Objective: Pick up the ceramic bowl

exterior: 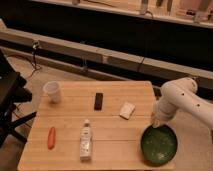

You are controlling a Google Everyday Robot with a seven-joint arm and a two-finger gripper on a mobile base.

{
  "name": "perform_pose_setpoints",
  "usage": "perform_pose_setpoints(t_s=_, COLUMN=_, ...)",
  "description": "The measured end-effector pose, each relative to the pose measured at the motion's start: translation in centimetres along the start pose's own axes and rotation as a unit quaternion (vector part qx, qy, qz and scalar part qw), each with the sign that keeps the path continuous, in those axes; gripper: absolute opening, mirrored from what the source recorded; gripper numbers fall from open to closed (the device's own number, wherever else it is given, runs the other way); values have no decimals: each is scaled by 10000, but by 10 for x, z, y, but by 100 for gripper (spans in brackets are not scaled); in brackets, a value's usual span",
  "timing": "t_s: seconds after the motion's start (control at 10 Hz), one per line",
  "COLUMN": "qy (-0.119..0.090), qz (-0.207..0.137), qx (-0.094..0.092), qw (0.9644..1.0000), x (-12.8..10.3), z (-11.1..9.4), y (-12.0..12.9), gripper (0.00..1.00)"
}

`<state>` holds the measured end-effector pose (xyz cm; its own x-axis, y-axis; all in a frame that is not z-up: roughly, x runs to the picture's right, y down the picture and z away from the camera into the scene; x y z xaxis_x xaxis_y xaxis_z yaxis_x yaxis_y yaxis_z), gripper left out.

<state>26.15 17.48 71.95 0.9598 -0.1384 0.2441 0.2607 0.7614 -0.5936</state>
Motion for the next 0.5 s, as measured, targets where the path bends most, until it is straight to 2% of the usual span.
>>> perform_pose_setpoints(t_s=0.5, qy=-24, qz=16, qx=21, qw=10000, x=1, z=-6, y=-2, gripper=20)
